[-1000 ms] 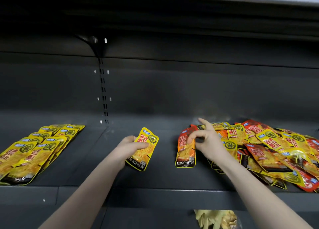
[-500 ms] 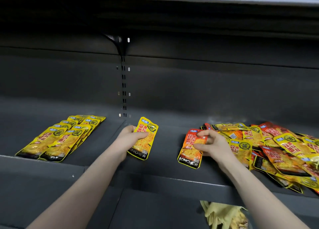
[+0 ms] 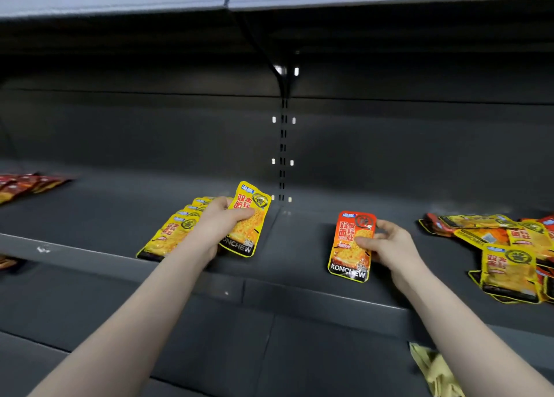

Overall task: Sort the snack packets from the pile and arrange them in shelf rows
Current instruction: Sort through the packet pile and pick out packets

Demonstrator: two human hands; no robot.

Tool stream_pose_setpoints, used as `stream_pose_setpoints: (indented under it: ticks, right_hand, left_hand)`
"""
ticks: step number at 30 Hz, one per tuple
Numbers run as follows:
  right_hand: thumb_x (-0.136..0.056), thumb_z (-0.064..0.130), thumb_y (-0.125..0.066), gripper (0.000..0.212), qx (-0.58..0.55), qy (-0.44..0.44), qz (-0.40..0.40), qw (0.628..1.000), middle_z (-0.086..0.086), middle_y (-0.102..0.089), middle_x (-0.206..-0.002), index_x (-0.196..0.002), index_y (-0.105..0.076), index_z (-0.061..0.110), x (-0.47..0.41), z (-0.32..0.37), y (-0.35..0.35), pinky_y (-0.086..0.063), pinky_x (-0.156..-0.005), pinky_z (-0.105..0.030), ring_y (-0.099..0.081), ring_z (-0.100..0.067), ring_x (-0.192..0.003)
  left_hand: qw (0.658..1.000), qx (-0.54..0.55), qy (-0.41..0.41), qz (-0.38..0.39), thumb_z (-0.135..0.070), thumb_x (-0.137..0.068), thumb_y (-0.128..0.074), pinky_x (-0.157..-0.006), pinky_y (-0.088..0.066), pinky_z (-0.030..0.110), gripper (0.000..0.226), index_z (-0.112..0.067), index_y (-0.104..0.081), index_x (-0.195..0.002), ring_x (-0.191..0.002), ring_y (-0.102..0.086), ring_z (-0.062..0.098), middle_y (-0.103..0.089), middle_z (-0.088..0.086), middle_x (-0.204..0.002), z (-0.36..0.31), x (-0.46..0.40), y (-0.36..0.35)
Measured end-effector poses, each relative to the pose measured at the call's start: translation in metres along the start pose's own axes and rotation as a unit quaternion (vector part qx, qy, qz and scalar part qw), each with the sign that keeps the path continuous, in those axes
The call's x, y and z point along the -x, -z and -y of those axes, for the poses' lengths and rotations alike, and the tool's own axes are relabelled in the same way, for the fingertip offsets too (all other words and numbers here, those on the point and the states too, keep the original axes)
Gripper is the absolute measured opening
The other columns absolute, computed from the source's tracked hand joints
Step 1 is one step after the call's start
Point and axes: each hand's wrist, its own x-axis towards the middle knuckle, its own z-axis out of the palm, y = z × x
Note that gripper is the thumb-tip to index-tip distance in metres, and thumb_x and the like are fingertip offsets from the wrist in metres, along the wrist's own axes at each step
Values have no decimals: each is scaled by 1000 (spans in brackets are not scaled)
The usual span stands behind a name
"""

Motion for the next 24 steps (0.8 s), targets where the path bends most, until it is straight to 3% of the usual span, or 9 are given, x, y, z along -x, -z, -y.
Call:
stream_pose_setpoints:
  ticks: [4,10,14,20,24]
  right_hand:
    - [-80,-10,-64,35,-26,7,-18,999,-8,-65,-83,-108,-57,10,-8,1,-55,-51,-74,-37,-63,-22,-73]
    - [-80,-10,-64,34,-31,14,-27,999,-8,-67,-85,-107,-58,11,-14,-2,-125,-52,-71,-34,-64,-23,-75]
    - [-79,-10,-65,37,-10,15,-49,999,-9,-66,-84,-110,-58,9,-13,-5,-141,-51,-82,-40,-64,-25,-77]
    - [-79,-9,-65,37,10,20,-65,998,-7,-65,-85,-110,-58,10,-15,-2,-138,-51,-74,-33,-63,-23,-77]
    - [-79,-8,-66,37,12,15,-76,997,-8,-65,-89,-109,-56,12,-20,0,-124,-50,-87,-42,-63,-30,-87]
  left_hand:
    - [1000,6,-12,-8,-14,-83,-69,-70,-50,33,15,-12,-56,-91,-67,-62,22,-66,8,-81,-1,-28,64]
    - [999,13,-41,-19,-12,-86,-67,-63,-49,28,13,-14,-54,-88,-65,-60,16,-65,5,-80,2,-62,135]
    - [999,-16,-40,0,-12,-86,-67,-69,-50,31,20,-11,-53,-101,-73,-63,17,-66,5,-89,19,-66,141]
    - [999,-21,-32,12,-15,-84,-67,-94,-48,50,19,-21,-53,-96,-99,-64,28,-66,8,-107,35,-64,131]
    - [998,-42,-51,21,-16,-82,-67,-96,-47,45,32,-22,-51,-109,-101,-63,23,-65,2,-106,27,-63,103]
